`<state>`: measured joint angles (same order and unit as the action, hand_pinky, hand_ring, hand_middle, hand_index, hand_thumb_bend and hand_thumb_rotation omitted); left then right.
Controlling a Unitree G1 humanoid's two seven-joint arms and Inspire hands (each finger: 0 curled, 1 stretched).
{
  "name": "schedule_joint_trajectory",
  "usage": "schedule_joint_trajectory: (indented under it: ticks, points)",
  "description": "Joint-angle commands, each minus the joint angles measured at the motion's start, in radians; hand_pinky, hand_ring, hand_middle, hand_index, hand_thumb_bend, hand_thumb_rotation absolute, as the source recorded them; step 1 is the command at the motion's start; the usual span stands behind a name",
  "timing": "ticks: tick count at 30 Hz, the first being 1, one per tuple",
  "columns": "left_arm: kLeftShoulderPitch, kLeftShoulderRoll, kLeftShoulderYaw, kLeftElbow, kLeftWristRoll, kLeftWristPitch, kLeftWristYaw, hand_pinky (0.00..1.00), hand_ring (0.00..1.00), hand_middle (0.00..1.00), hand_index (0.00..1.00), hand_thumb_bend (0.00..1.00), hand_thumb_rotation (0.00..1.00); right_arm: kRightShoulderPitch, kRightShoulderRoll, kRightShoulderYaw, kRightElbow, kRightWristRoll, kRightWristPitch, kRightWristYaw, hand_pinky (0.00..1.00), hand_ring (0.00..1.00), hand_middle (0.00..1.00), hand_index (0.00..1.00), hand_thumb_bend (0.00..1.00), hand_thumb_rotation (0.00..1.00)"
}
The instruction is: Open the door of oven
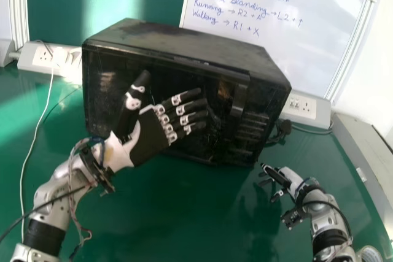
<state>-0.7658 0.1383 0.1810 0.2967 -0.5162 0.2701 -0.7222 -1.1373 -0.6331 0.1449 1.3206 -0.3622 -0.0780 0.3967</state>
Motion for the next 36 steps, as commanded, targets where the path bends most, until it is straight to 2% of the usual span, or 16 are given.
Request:
schedule_joint_trajectory:
  ticks: [1,4,13,19,24,27,32,36]
  points:
    - [0.013,0.013,-0.025,-0.005,0.03,-0.019,0.009,0.87,1.0,1.0,1.0,1.0,0.9,0.042,0.014,0.001,0.027,0.002,0.032,0.032,0.3,0.45,0.6,0.72,0.59,0.9]
    - [0.006,0.01,-0.033,0.011,0.05,-0.031,0.02,0.84,1.0,1.0,1.0,1.0,0.88,0.043,0.018,0.0,0.028,0.0,0.036,0.02,0.31,0.45,0.6,0.72,0.57,0.89]
    - [-0.051,-0.012,-0.038,0.093,0.082,-0.045,0.096,0.84,1.0,1.0,1.0,1.0,0.92,0.041,0.026,0.005,0.027,-0.003,0.039,0.014,0.33,0.47,0.61,0.73,0.61,0.89]
    - [-0.073,-0.025,-0.049,0.097,0.101,-0.019,0.163,0.79,1.0,1.0,1.0,1.0,0.97,0.047,0.025,0.013,0.024,-0.011,0.021,0.011,0.35,0.49,0.61,0.74,0.6,0.89]
    - [-0.084,-0.027,-0.055,0.111,0.116,-0.025,0.195,0.8,1.0,1.0,1.0,1.0,0.96,0.044,0.027,0.01,0.026,-0.004,0.029,0.011,0.34,0.48,0.6,0.74,0.6,0.87]
    - [-0.09,-0.027,-0.058,0.119,0.127,-0.033,0.206,0.81,1.0,1.0,1.0,1.0,0.97,0.04,0.029,0.006,0.027,-0.001,0.038,0.015,0.32,0.46,0.59,0.72,0.58,0.85]
    - [-0.122,-0.024,-0.071,0.193,0.166,-0.083,0.192,0.77,0.99,1.0,1.0,1.0,0.97,0.042,0.029,0.003,0.026,0.0,0.035,0.018,0.31,0.46,0.6,0.72,0.58,0.86]
    - [-0.152,-0.029,-0.066,0.252,0.174,-0.102,0.184,0.77,1.0,1.0,1.0,1.0,0.96,0.043,0.03,0.006,0.025,-0.004,0.036,0.012,0.31,0.46,0.6,0.73,0.57,0.86]
